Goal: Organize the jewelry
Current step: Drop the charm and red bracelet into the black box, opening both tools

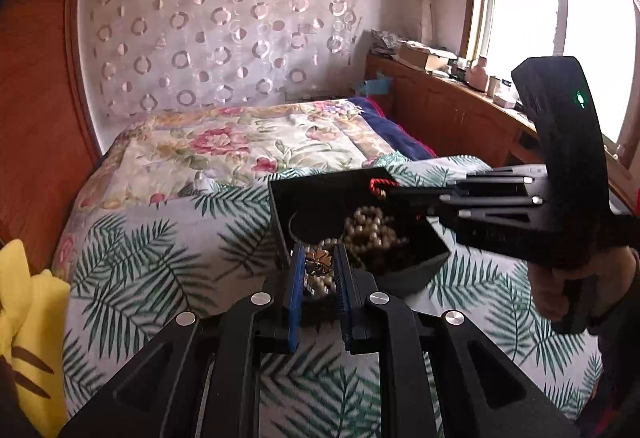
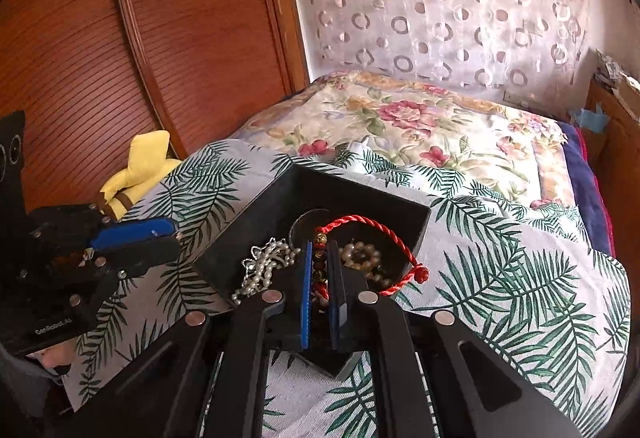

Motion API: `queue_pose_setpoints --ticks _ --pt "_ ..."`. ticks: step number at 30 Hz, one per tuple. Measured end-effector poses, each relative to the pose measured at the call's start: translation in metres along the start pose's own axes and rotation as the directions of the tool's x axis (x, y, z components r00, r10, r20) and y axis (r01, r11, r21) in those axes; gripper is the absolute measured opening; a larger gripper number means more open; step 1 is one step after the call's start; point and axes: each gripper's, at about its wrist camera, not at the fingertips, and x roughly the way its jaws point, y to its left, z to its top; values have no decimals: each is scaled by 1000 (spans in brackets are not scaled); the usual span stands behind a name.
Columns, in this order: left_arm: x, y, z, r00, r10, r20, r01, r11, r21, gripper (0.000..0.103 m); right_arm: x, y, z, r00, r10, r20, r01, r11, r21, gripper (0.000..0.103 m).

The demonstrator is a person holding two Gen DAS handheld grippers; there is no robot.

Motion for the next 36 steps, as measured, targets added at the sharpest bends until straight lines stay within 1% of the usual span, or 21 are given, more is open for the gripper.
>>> queue_pose_setpoints --ticks 1,2,4,8,11,14,15,17,18,19,23,25,27,28,29,32,36 --pt "4 -1 4 1000 -1 -1 1 1000 1 14 -2 -1 0 1000 5 6 -5 1000 7 35" --pt "7 -2 6 1000 0 -3 0 1000 2 14 -3 -2 1 1000 11 12 -11 1000 9 44" --pt "14 -3 11 1000 3 -7 -3 1000 8 14 -6 -2 2 1000 21 18 -21 1000 9 44" --pt "28 -3 15 1000 6 -22 -6 1000 3 14 -16 -7 2 999 -1 33 0 1000 11 44" --pt "38 -3 17 999 4 -35 -4 1000 -3 14 -22 -8 -2 999 -27 36 27 1000 8 44" --pt "45 -2 19 999 21 -40 -21 1000 -1 14 -31 -8 -9 998 -53 41 53 999 -2 44" --pt "47 -1 20 999 23 -44 -23 1000 -3 16 -34 -9 -11 997 -62 43 63 998 -2 44" --pt "47 0 22 999 24 -42 -24 1000 -11 28 -40 -10 -17 996 -70 47 70 998 3 44" --pt "46 1 22 999 26 -35 -27 1000 -17 41 -43 -9 -20 996 -69 49 69 998 3 44" --pt "44 2 21 999 26 -26 -26 999 -20 44 -46 -9 -25 996 -68 50 68 998 2 44" --pt "36 0 18 999 26 -20 -27 999 -20 47 -55 -3 -42 997 -66 49 66 998 -5 43" --pt "26 0 12 1000 27 -11 -27 999 -19 56 -58 0 -52 998 -55 43 55 998 -5 43" --pt "18 0 6 1000 21 -6 -21 1000 -18 60 -59 6 -62 998 -44 34 44 999 -15 43" --pt "14 -1 2 1000 18 -5 -19 1000 -16 65 -59 9 -69 999 -40 27 40 999 -22 43" --pt "8 -2 -5 1000 18 -4 -18 1000 -12 67 -59 12 -73 999 -36 19 36 999 -27 43" --pt "-1 -3 -17 1000 11 -5 -11 1000 -11 73 -54 23 -92 1000 -19 -22 18 999 -41 42" --pt "-11 3 -38 1000 -10 -22 9 999 -45 75 -46 35 -108 998 -12 -66 8 998 -65 33"
